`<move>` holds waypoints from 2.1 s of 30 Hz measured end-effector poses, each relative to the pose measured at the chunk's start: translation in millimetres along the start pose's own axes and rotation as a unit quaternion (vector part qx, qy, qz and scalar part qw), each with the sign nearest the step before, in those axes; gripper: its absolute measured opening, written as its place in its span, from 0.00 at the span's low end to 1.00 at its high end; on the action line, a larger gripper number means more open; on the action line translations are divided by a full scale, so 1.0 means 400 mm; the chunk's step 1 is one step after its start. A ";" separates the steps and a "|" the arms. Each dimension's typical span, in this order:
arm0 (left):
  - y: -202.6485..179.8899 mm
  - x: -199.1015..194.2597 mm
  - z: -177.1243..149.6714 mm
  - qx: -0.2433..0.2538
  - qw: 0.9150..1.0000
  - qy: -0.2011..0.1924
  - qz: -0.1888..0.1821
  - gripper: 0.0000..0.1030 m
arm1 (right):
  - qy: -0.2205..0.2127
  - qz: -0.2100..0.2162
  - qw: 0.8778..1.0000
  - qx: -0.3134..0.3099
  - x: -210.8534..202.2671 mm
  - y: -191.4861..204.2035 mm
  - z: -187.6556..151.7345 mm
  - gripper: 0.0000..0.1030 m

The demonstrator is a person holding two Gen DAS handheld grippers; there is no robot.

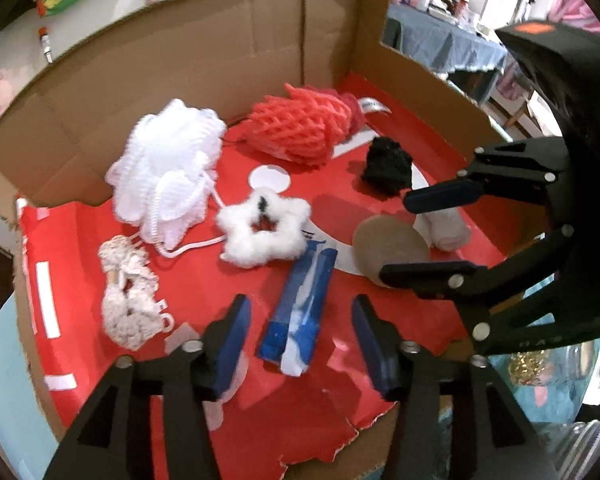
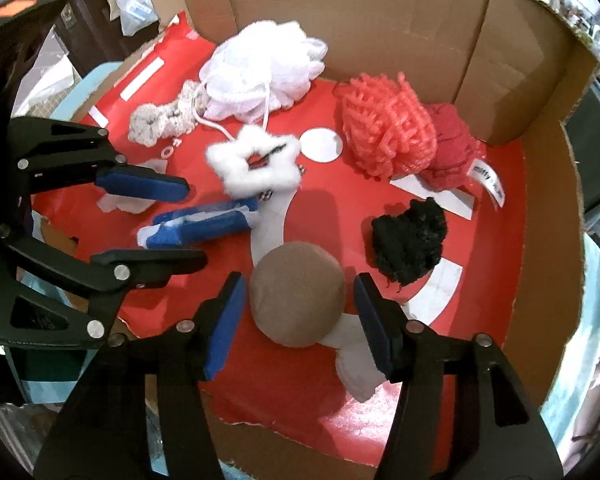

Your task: Organize soft objects

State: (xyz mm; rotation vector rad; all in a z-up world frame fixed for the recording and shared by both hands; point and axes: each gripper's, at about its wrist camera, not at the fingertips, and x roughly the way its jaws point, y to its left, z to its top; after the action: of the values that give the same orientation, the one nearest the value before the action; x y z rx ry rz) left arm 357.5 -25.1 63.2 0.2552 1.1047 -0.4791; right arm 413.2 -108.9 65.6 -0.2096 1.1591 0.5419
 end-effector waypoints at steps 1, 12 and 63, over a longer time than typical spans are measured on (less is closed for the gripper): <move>0.003 -0.013 -0.002 -0.006 1.000 -0.005 0.000 0.58 | -0.002 -0.003 1.000 0.002 -0.008 -0.003 0.001 0.53; 0.019 -0.187 -0.055 -0.088 0.993 -0.079 0.015 0.95 | -0.040 -0.039 0.997 0.061 -0.165 -0.008 -0.026 0.66; 0.019 -0.086 -0.169 -0.190 0.978 -0.036 0.078 0.98 | -0.036 -0.075 0.981 0.173 -0.113 -0.002 -0.151 0.74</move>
State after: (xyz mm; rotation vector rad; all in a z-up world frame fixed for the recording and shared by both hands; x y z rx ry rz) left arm 295.1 18.8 64.5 -0.0118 1.0740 -0.1313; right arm 351.5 -148.7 82.7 0.0230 1.1379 0.2075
